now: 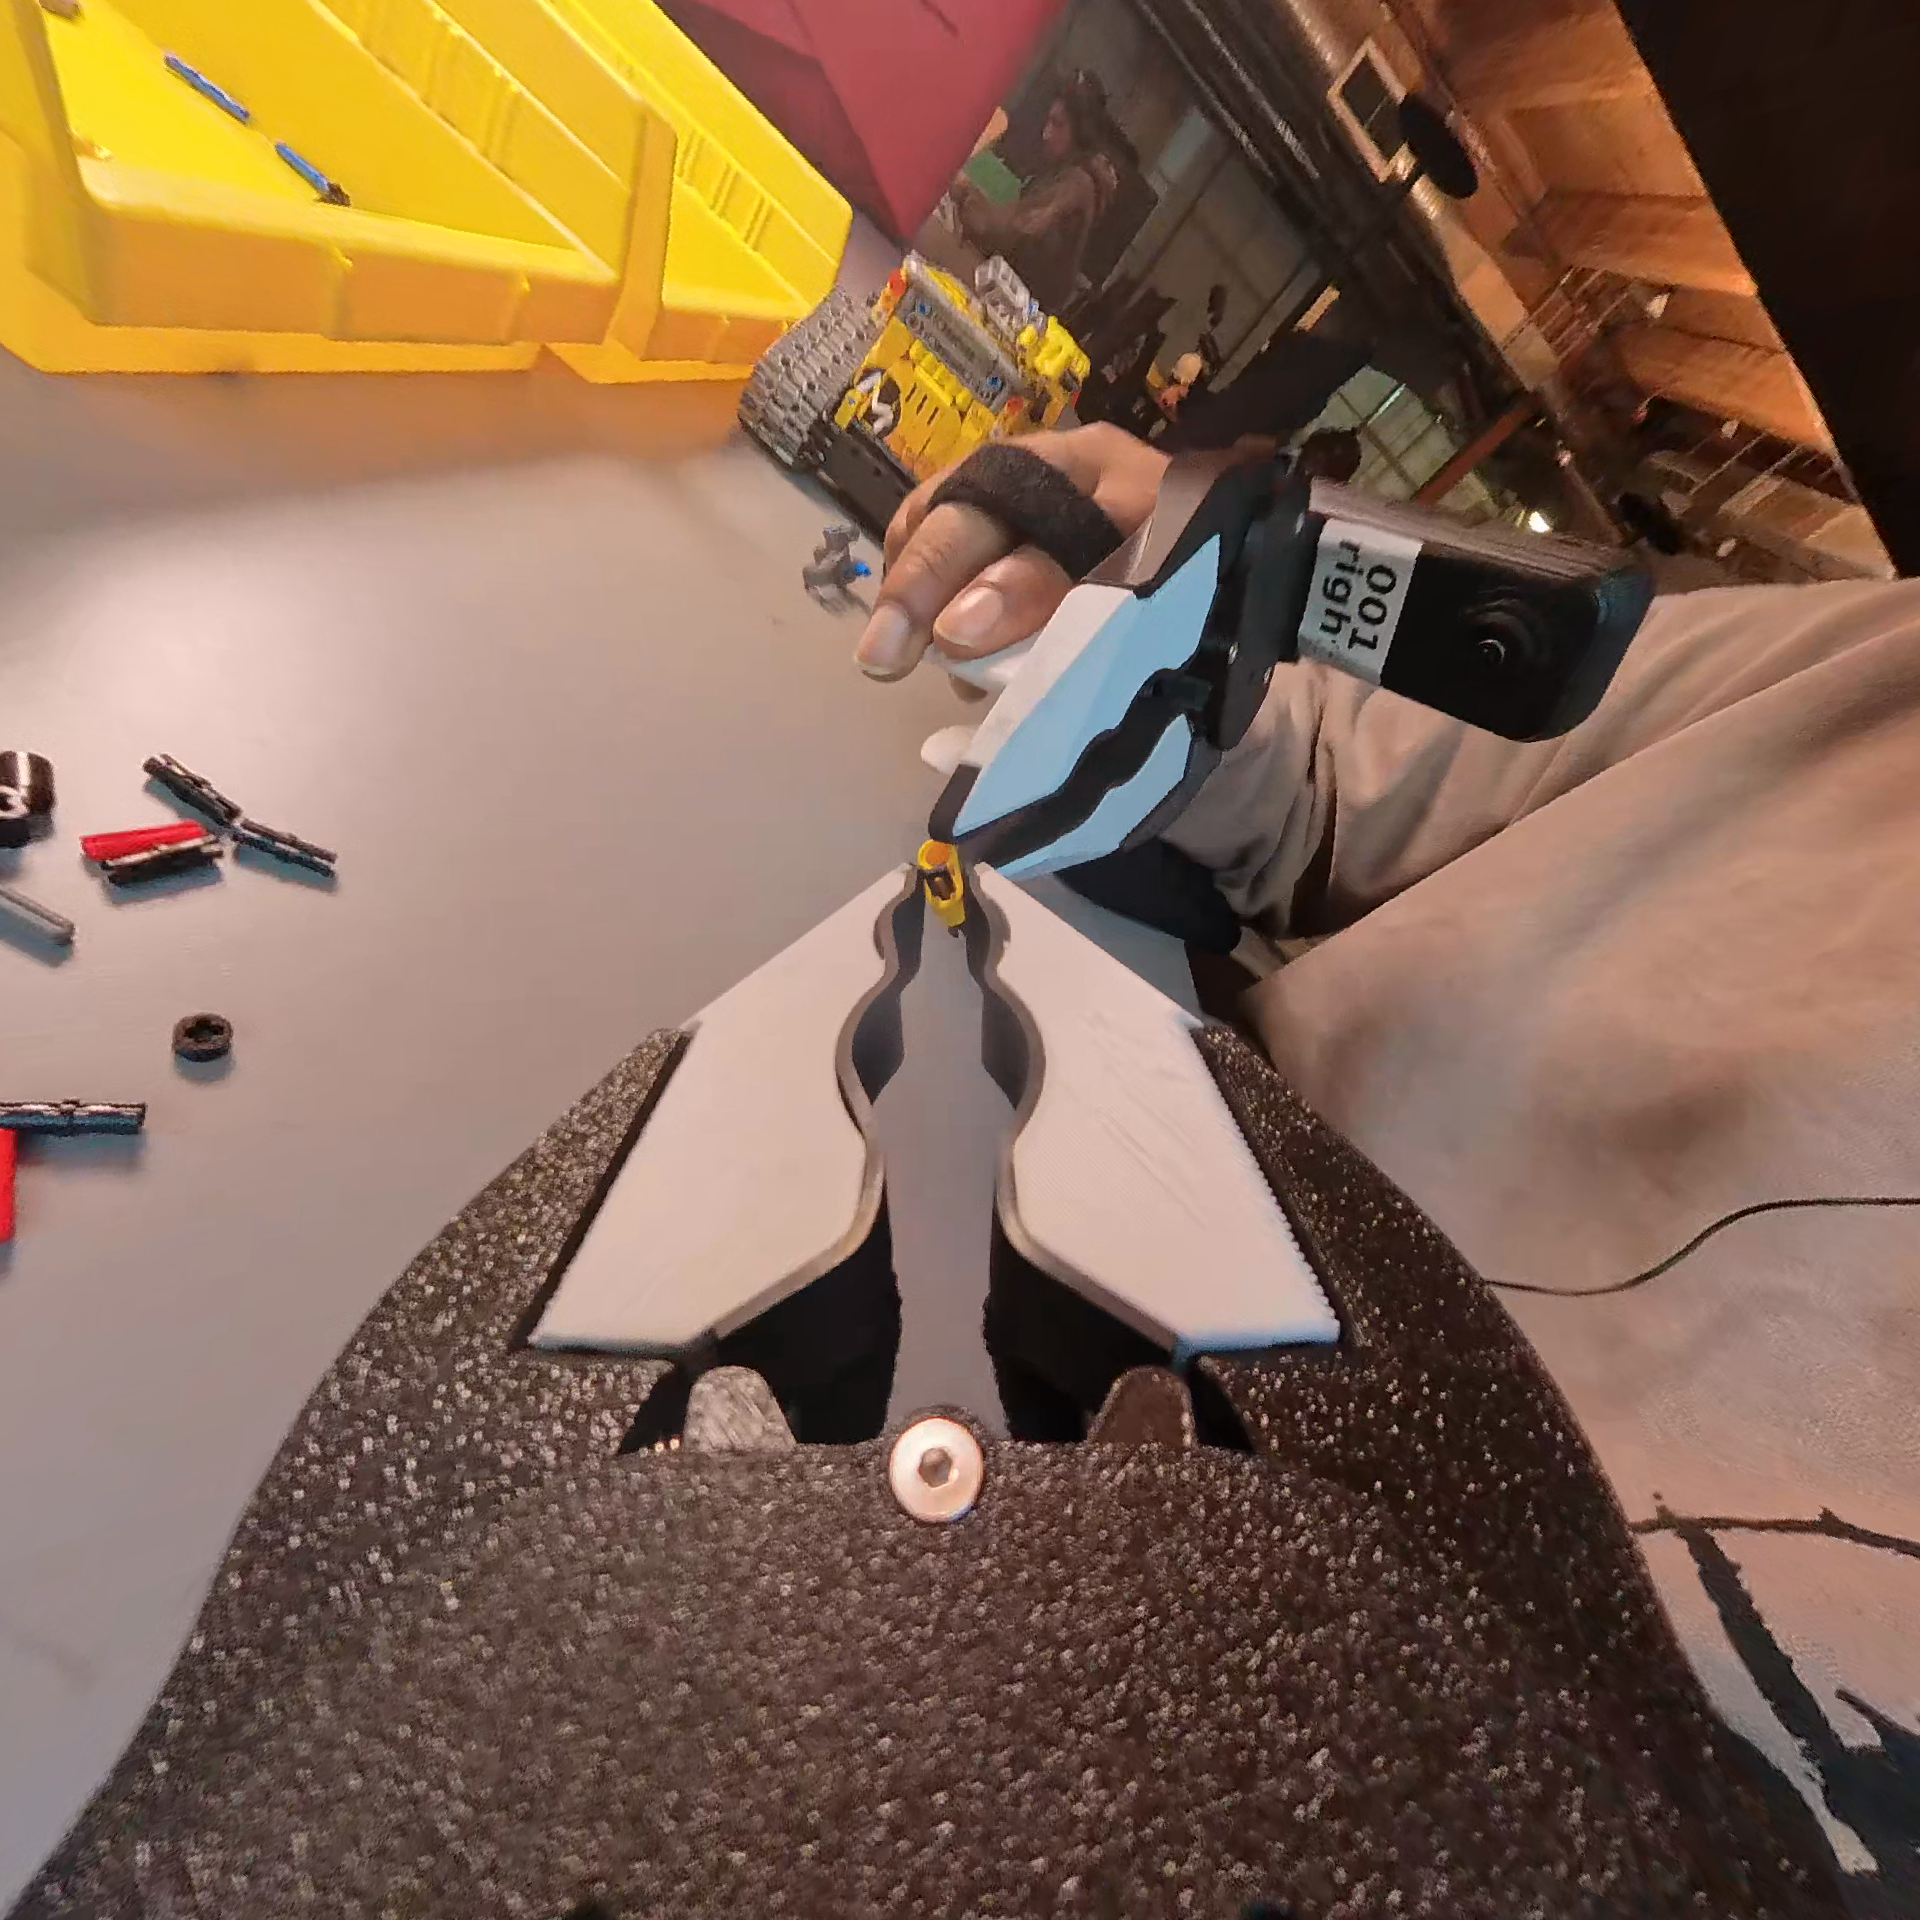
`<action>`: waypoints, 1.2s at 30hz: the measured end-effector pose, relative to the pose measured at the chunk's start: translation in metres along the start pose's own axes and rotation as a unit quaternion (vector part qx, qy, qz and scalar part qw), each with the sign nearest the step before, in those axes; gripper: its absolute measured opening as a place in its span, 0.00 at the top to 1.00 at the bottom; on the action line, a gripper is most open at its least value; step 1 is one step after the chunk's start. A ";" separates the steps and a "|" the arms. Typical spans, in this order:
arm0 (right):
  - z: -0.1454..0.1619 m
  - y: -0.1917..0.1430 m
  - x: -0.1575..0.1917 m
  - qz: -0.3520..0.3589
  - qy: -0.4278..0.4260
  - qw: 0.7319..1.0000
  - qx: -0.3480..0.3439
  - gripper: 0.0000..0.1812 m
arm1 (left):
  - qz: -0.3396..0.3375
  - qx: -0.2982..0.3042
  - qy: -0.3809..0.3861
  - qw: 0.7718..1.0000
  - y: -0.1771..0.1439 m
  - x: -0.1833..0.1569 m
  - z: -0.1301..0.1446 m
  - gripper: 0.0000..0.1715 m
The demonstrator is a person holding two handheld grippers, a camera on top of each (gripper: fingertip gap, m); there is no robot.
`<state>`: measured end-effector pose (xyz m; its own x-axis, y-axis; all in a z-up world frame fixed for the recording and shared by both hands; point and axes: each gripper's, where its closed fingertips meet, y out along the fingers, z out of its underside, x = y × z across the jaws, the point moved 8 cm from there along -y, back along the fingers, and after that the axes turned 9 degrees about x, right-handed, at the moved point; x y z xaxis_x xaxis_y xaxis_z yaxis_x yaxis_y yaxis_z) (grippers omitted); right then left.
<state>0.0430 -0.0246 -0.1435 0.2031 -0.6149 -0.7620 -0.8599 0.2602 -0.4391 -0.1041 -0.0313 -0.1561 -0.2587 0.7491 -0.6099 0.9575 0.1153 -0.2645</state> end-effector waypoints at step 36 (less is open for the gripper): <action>-0.010 -0.010 -0.031 0.028 0.224 0.971 -0.073 0.99 | -0.095 -0.134 0.137 0.977 -0.007 -0.028 -0.018 0.90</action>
<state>0.0408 -0.0152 -0.1107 -0.0423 -0.8736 -0.4848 -0.9275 0.2147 -0.3060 -0.1017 -0.0410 -0.1235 -0.4269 0.8393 -0.3366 0.9038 0.4088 -0.1270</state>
